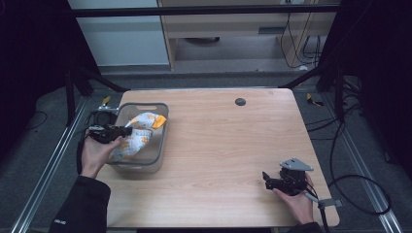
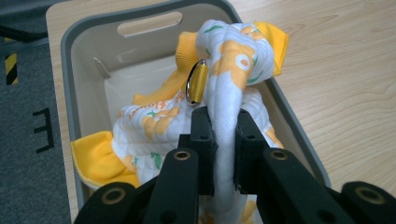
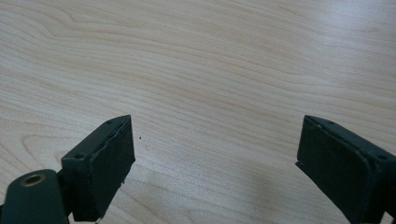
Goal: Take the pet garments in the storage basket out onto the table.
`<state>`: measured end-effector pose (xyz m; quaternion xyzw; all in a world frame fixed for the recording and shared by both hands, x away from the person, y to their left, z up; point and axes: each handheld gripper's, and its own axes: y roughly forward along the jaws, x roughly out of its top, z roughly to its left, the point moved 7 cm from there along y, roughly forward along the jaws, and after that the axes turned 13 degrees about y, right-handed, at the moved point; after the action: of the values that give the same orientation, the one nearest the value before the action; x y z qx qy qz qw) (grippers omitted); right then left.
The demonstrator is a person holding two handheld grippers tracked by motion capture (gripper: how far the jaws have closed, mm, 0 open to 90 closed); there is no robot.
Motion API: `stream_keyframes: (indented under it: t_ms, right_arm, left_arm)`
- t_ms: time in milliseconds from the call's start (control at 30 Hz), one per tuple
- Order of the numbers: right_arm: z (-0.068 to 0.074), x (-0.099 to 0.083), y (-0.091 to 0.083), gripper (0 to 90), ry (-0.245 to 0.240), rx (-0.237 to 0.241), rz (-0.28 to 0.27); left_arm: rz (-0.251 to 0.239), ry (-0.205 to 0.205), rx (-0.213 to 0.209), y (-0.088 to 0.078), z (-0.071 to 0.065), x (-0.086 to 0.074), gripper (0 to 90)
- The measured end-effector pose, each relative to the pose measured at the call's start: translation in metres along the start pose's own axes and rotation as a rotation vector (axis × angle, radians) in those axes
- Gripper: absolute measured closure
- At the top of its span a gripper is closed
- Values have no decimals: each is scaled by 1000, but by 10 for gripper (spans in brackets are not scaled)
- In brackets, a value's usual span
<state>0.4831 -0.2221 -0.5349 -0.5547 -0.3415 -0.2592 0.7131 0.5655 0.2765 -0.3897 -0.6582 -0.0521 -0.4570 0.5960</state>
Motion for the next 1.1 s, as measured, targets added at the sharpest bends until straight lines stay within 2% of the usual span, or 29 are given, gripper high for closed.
stream_keyframes:
  t_ms: [367, 533, 700, 900, 1100]
  right_arm:
    - [1, 0, -1, 111, 5, 6, -1]
    - [1, 1, -1, 111, 2, 4, -5]
    - [1, 1, -1, 110, 2, 3, -8]
    - [0, 1, -1, 110, 0, 2, -8]
    - [0, 1, -1, 110, 1, 2, -13]
  left_arm:
    - [-21, 50, 4, -23, -6, 12, 812]
    - [-29, 82, -17, -35, -14, 18, 812]
    - [-19, 114, -21, -42, -20, 20, 811]
    - [-35, 138, -49, -52, -29, 26, 811]
    - [-44, 178, -109, -58, -45, 33, 811]
